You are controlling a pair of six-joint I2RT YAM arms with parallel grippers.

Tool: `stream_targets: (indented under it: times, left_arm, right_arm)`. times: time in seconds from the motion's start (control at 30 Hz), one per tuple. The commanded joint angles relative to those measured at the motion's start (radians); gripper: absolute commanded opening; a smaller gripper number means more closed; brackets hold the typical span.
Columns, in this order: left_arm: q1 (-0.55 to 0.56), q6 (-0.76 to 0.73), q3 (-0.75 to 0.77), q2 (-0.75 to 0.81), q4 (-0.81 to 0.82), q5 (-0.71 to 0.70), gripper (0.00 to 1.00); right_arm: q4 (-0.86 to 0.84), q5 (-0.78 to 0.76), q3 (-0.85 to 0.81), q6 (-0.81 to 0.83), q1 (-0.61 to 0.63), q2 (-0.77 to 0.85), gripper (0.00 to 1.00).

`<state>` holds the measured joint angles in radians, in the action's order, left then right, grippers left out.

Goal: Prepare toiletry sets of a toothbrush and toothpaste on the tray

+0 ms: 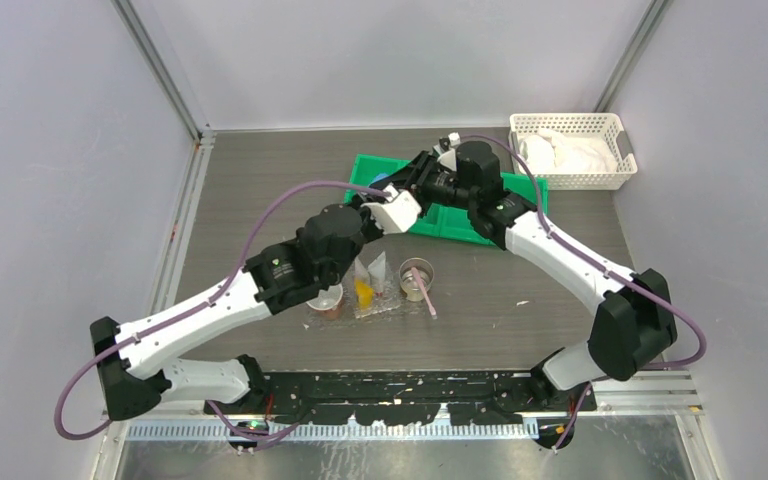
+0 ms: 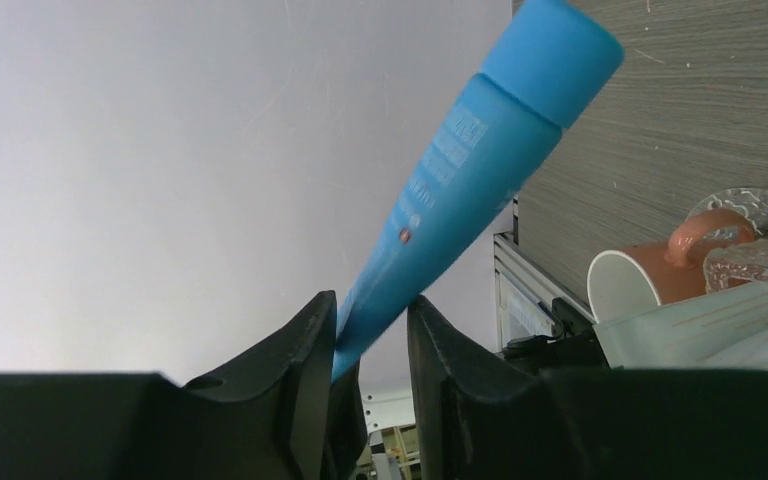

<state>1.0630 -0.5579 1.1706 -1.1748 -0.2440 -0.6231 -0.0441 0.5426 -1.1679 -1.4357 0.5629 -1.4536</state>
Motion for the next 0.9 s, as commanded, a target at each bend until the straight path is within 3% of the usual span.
stream_targets:
  times: [0.0,0.13,0.2,0.43,0.7,0.87]
  left_arm:
    - [-0.092,0.082,0.05,0.029,-0.051,-0.017,0.01]
    - [-0.138,0.119,0.061,0.014,-0.065,0.011,0.01]
    - [-0.149,0.126,0.071,0.006,-0.073,0.02,0.01]
    - [-0.166,0.172,0.193,-0.026,-0.218,0.024,0.01]
    - [-0.166,0.426,0.644,-0.137,-0.708,0.109,0.01]
    - [-0.166,0.586,0.974,-0.26,-1.011,0.292,0.01]
  right_arm:
    - [-0.027,0.082,-0.051,0.029,0.011,-0.029,0.39]
    - [-0.038,0.089,-0.066,0.024,0.012,-0.061,0.49]
    - [-0.05,0.093,-0.075,0.026,0.012,-0.075,0.43]
    - [-0.018,0.096,-0.087,0.082,-0.031,-0.078,0.51]
    - [0.342,-0.031,-0.177,0.442,-0.128,0.004,0.55]
    - [0.626,-0.265,-0.269,0.721,-0.134,0.067,0.57]
